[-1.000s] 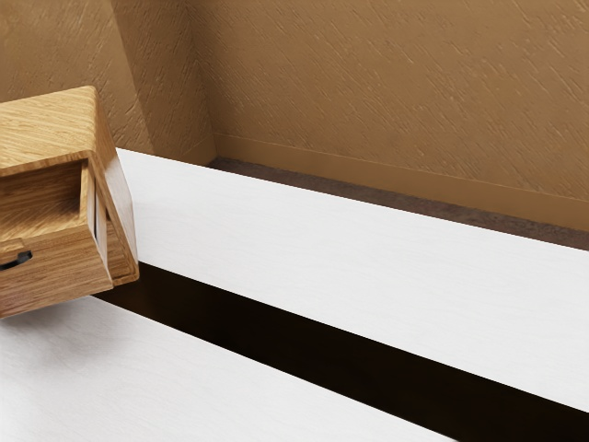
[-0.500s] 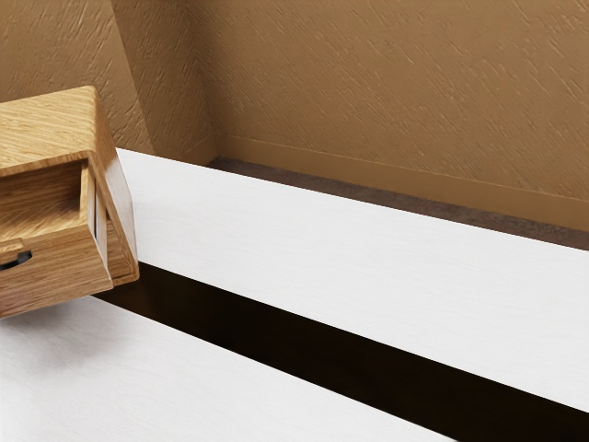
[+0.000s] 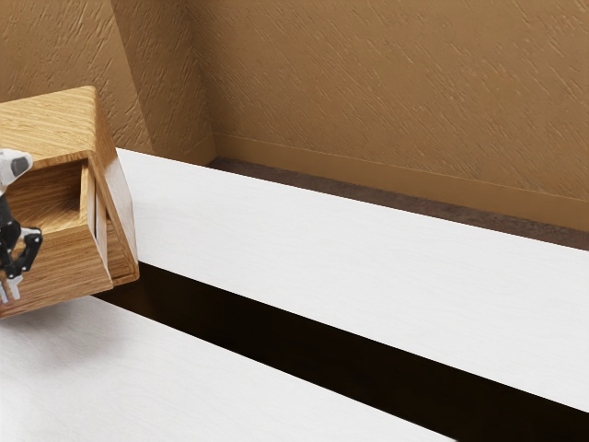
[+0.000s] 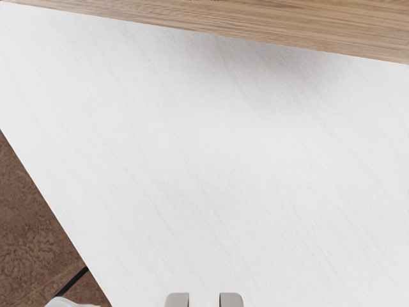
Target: Push the drawer handle with one arm to close the drawer
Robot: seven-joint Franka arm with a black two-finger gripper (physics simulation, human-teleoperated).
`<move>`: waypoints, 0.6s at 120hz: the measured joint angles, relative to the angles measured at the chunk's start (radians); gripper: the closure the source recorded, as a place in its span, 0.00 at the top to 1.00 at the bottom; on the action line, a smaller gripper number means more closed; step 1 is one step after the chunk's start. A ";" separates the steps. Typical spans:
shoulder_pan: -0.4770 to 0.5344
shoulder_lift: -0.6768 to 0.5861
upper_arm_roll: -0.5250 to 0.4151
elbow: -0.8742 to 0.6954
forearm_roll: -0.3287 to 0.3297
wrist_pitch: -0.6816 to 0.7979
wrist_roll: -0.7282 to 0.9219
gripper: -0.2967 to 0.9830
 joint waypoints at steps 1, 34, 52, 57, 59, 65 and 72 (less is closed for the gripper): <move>0.000 0.004 0.000 0.000 -0.001 0.003 0.000 0.20; 0.007 0.030 0.000 -0.028 0.013 0.068 0.026 0.16; 0.039 0.034 0.014 -0.030 0.032 0.080 0.053 0.16; 0.046 0.045 0.032 -0.029 0.042 0.083 0.061 0.16; 0.047 0.051 0.040 -0.029 0.046 0.085 0.065 0.16; 0.050 0.064 0.060 -0.027 0.060 0.090 0.075 0.16; 0.052 0.084 0.073 -0.024 0.072 0.098 0.087 0.16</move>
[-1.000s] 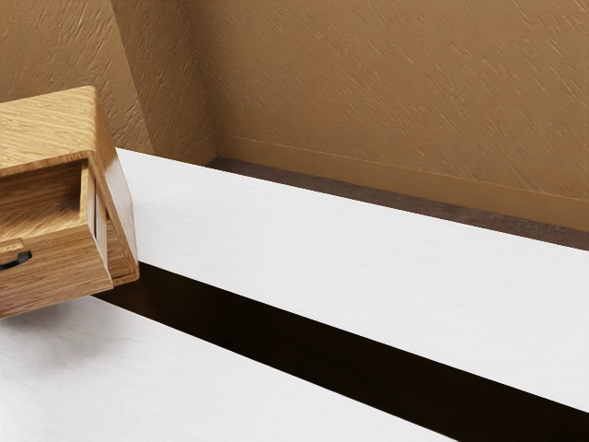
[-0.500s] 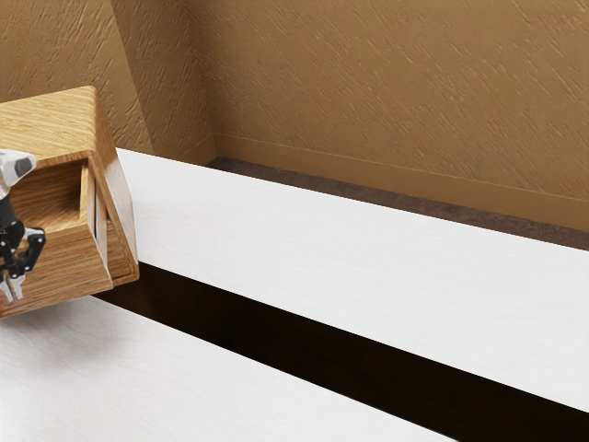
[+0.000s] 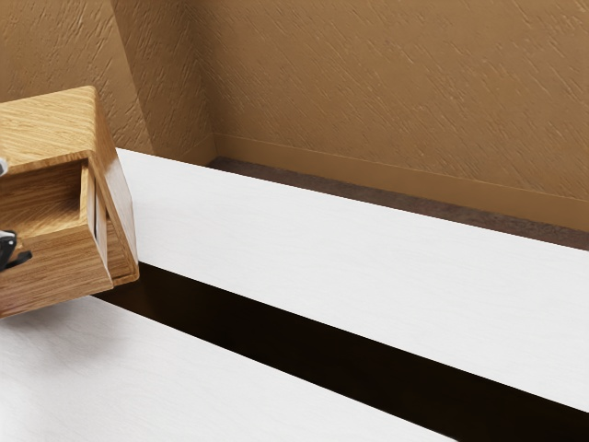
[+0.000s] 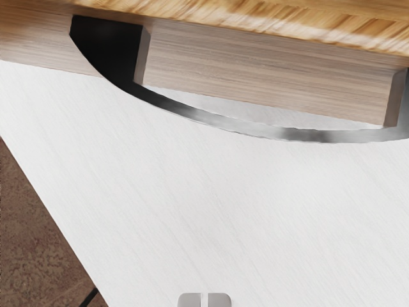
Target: Push the drawer handle with one arm to close the drawer
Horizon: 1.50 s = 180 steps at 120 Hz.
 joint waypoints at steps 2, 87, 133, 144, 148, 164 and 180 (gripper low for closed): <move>0.001 0.006 0.003 0.001 0.003 0.002 0.004 0.16; 0.032 0.127 0.018 0.064 0.054 0.061 0.100 0.15; 0.032 0.227 0.054 0.122 0.092 0.084 0.130 0.15; 0.032 0.248 0.061 0.138 0.095 0.089 0.136 0.15; 0.032 0.256 0.062 0.144 0.095 0.091 0.139 0.15; 0.032 0.294 0.074 0.176 0.104 0.096 0.146 0.15; 0.031 0.337 0.088 0.210 0.116 0.101 0.152 0.15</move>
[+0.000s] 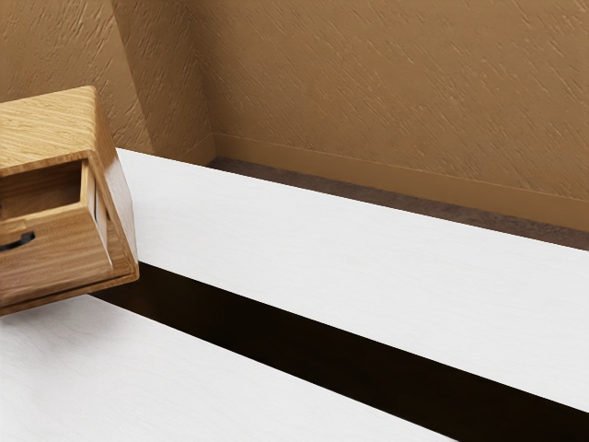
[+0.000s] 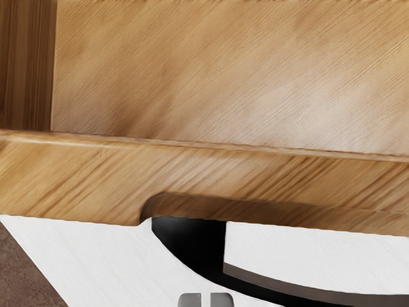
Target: Push the drawer handle with one arm to close the drawer
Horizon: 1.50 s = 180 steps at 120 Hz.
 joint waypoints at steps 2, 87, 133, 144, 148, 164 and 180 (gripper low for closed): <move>0.000 0.005 0.001 0.005 0.001 0.000 0.001 0.15; -0.008 0.206 -0.015 0.170 0.028 0.019 0.011 0.15; -0.011 0.302 -0.015 0.264 0.056 0.019 0.012 0.15; -0.013 0.329 -0.014 0.289 0.062 0.019 0.012 0.15; -0.013 0.339 -0.014 0.301 0.063 0.019 0.012 0.15; -0.010 0.375 -0.013 0.342 0.067 0.019 0.012 0.15; -0.008 0.418 -0.013 0.381 0.079 0.019 0.012 0.15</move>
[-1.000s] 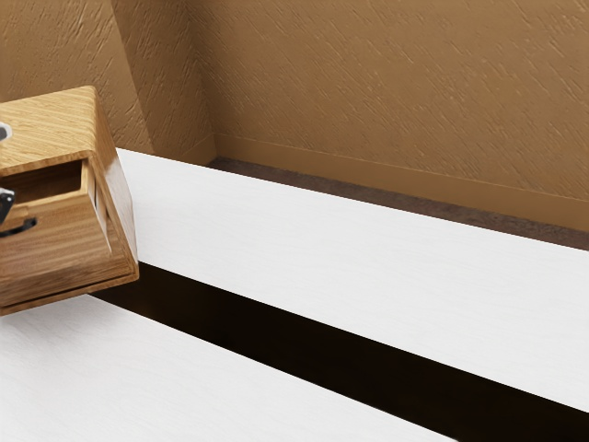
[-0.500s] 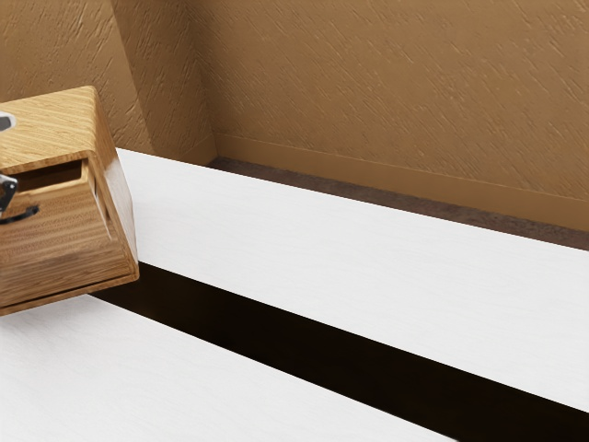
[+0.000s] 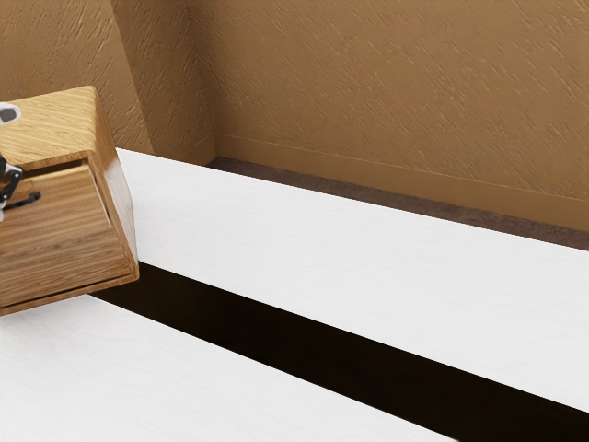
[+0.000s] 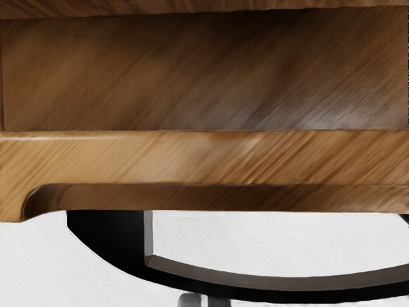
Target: Push the drawer handle with one arm to close the drawer
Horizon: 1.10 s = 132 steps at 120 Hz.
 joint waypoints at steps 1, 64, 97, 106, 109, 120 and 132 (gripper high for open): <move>0.000 0.002 0.000 0.002 0.000 0.000 0.000 0.15; -0.008 0.115 -0.001 0.117 0.028 0.001 0.000 0.15; -0.026 0.040 0.002 0.041 0.031 0.000 0.002 0.16; -0.015 -0.059 0.001 -0.040 0.029 -0.001 0.001 0.16; -0.019 -0.092 0.001 -0.066 0.027 -0.003 0.001 0.16; -0.034 -0.224 0.005 -0.176 0.013 -0.007 0.000 0.16; -0.053 -0.373 0.006 -0.264 -0.007 -0.036 -0.005 0.29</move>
